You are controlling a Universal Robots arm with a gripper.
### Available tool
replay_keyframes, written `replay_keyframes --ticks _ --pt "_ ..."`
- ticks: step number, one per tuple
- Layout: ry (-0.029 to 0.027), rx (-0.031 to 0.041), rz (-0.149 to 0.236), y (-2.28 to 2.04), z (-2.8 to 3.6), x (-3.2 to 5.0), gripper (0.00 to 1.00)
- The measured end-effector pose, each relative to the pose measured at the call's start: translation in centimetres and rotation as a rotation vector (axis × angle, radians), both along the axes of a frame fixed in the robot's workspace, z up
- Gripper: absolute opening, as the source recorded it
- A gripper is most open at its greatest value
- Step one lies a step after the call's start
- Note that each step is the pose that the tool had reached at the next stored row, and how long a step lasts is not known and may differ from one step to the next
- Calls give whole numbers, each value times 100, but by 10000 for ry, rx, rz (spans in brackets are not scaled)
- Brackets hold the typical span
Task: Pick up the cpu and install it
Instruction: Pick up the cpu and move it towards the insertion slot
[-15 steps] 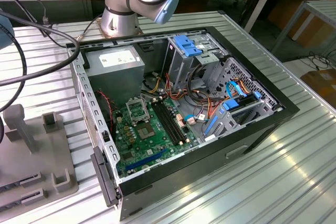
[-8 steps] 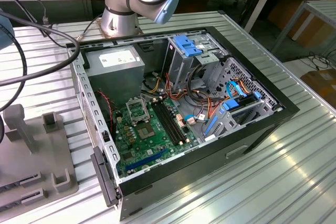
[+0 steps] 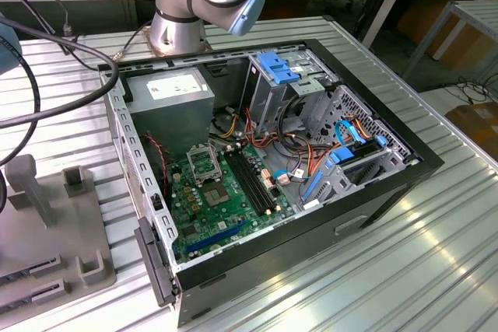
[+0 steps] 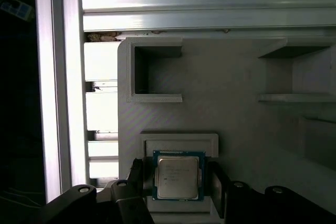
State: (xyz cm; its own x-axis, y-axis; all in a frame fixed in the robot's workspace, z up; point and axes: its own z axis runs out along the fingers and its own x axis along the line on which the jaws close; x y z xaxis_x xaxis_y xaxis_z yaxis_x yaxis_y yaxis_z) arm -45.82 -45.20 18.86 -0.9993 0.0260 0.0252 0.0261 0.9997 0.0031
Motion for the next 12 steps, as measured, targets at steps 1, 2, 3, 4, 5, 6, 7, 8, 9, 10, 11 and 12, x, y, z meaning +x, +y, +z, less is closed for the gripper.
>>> replay_keyframes --ticks 1,2,3,4,5,6,7,8,9,10,11,12 --pt "-1 0 0 0 0 0 61" --pt "-1 0 1 0 0 0 61" --pt "0 0 1 0 0 0 60" --pt "0 0 1 0 1 0 60" --pt "-1 1 1 0 0 0 52" --pt "0 0 1 0 1 0 52" --pt "0 0 0 0 1 0 52" --pt "0 0 0 0 1 0 52" --pt "-1 0 1 0 1 0 52" --pt "0 0 1 0 6 1 52" --pt "-1 0 1 0 7 0 52" --pt "-1 0 1 0 8 1 52"
